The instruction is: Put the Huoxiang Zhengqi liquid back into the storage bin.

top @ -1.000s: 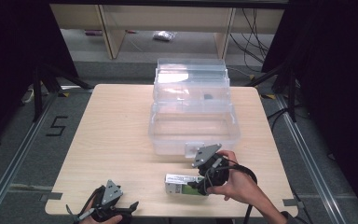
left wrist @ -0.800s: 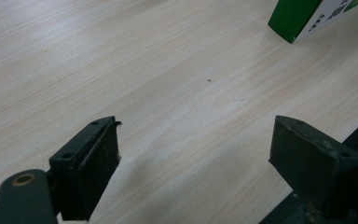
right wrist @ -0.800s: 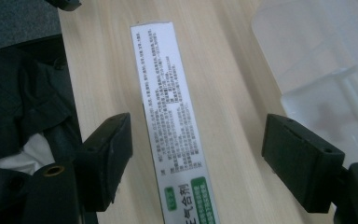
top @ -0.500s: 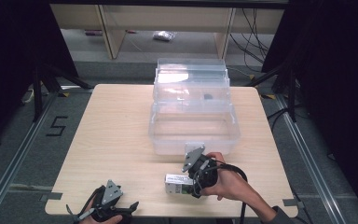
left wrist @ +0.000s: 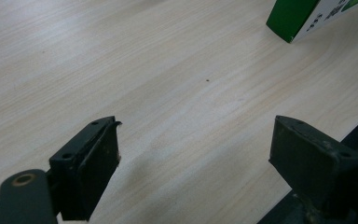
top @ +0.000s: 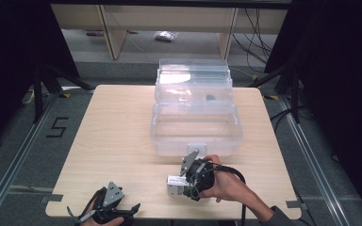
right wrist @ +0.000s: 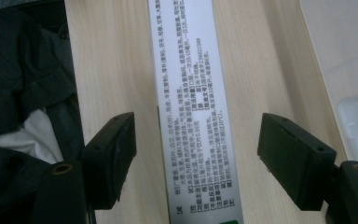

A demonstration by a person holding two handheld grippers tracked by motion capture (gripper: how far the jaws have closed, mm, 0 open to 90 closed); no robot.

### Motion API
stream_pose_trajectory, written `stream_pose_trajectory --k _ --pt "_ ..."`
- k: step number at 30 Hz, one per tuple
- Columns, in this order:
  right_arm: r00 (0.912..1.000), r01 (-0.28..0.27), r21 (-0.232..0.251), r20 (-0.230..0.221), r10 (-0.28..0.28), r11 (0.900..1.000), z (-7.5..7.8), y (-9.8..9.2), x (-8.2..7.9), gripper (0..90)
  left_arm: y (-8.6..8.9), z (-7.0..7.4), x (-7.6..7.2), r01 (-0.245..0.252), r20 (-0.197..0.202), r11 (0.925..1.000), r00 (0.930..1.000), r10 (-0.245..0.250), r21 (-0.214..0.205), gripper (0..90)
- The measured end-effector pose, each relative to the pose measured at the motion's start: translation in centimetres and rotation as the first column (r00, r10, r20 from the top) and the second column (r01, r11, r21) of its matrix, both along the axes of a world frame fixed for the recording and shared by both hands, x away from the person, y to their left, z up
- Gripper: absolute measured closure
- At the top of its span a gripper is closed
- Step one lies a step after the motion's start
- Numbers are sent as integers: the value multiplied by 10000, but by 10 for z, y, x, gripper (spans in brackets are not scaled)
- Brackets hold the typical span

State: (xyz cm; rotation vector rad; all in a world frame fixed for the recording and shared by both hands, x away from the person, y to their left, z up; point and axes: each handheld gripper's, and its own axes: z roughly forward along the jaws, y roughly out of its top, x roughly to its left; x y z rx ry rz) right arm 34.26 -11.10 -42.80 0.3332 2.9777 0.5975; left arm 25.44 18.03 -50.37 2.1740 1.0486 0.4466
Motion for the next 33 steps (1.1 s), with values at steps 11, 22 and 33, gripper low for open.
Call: stream_pose_trajectory --k 11,22,33 --pt "9995 139 -490 -271 -153 9987 -7 3 1 331 1 0 1 112 54 9999 9999 -112 31 150" --pt "9995 202 -1087 -233 -229 9939 -12 4 2 400 -4 -2 0 -265 142 9980 9995 273 -566 150" --pt "9995 -132 -1397 -302 91 9901 -15 5 2 529 0 -1 0 87 93 10000 9999 -87 -45 150"
